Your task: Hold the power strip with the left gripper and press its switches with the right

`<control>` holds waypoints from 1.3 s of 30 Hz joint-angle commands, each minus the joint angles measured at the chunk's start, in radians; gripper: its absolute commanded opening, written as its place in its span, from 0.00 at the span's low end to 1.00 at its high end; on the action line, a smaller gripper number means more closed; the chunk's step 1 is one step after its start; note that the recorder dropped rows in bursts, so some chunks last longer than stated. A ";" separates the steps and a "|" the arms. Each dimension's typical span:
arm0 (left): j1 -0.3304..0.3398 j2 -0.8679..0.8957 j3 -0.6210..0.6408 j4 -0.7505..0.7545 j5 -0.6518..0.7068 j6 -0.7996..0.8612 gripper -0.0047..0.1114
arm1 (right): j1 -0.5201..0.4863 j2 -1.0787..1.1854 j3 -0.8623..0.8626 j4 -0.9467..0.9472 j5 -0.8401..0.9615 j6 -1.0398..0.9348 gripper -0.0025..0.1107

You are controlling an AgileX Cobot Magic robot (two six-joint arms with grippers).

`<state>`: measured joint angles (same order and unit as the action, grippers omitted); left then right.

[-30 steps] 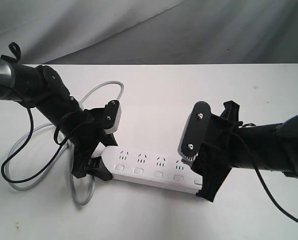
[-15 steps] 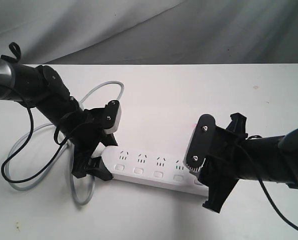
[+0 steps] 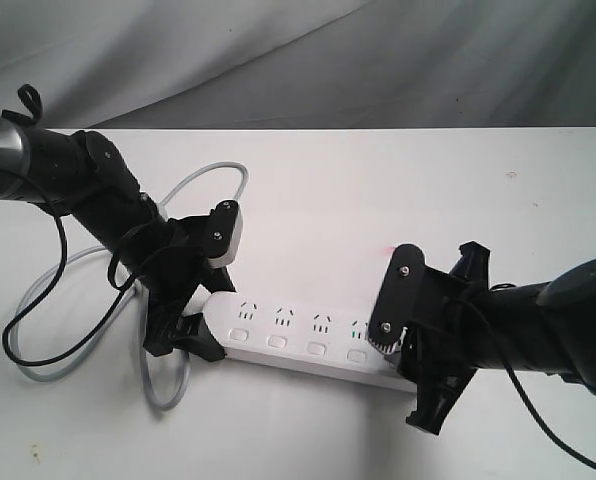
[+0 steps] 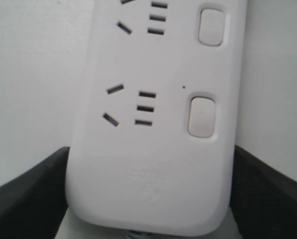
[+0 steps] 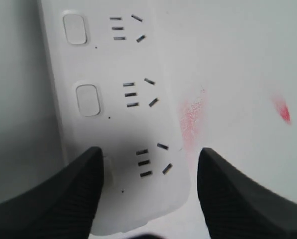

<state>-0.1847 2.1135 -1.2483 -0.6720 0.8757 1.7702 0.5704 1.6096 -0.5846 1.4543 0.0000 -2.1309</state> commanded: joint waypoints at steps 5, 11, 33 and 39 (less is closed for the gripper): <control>-0.005 0.005 -0.002 0.002 0.015 -0.004 0.47 | -0.003 0.003 0.005 0.023 -0.022 -0.011 0.49; -0.005 0.005 -0.002 0.002 0.015 -0.004 0.47 | -0.003 0.003 0.005 0.025 -0.015 -0.011 0.49; -0.005 0.005 -0.002 0.002 0.015 -0.004 0.47 | -0.003 0.073 0.007 0.029 0.008 -0.011 0.49; -0.005 0.005 -0.002 0.002 0.015 -0.004 0.47 | -0.003 0.073 0.029 0.029 0.008 -0.011 0.49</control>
<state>-0.1847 2.1135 -1.2483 -0.6720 0.8757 1.7702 0.5704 1.6561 -0.5863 1.4875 0.0000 -2.1309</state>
